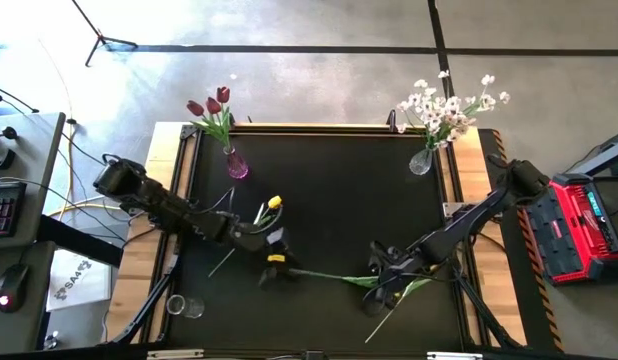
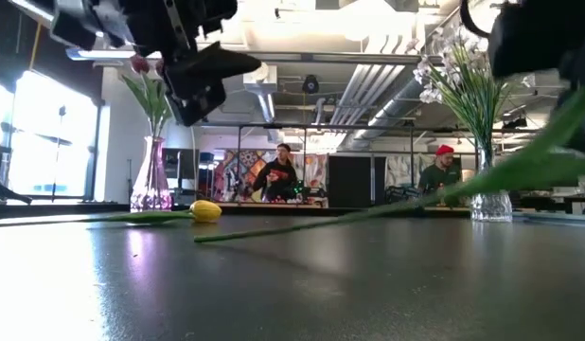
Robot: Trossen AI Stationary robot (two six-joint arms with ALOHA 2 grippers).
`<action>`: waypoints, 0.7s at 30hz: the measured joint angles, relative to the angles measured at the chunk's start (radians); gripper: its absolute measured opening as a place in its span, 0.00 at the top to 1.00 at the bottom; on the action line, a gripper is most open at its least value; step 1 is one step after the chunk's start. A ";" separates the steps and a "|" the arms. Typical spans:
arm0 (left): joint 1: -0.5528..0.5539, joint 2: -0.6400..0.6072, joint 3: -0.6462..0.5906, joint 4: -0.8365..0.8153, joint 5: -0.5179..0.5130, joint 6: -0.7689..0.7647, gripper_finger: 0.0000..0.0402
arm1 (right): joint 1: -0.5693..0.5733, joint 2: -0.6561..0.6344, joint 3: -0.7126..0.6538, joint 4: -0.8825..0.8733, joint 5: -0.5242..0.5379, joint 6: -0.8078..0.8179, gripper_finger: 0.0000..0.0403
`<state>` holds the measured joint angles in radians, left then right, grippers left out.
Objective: Sort flowers into vase by color
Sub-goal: Put the middle yellow tulip flower into the bottom left transparent vase
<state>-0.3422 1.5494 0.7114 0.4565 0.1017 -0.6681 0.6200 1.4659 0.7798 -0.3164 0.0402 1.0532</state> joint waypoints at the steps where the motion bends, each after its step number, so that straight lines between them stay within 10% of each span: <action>1: 0.002 0.000 0.024 -0.049 0.012 0.024 0.47 | -0.005 0.000 0.021 -0.018 -0.009 -0.027 0.99; 21: 0.096 0.227 0.418 -0.417 0.117 0.209 0.46 | -0.284 0.000 0.201 -0.062 -0.182 -0.430 1.00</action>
<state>-0.2465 1.7766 1.1292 0.0393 0.2186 -0.4587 0.3358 1.4658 0.9812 -0.3787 -0.1414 0.6233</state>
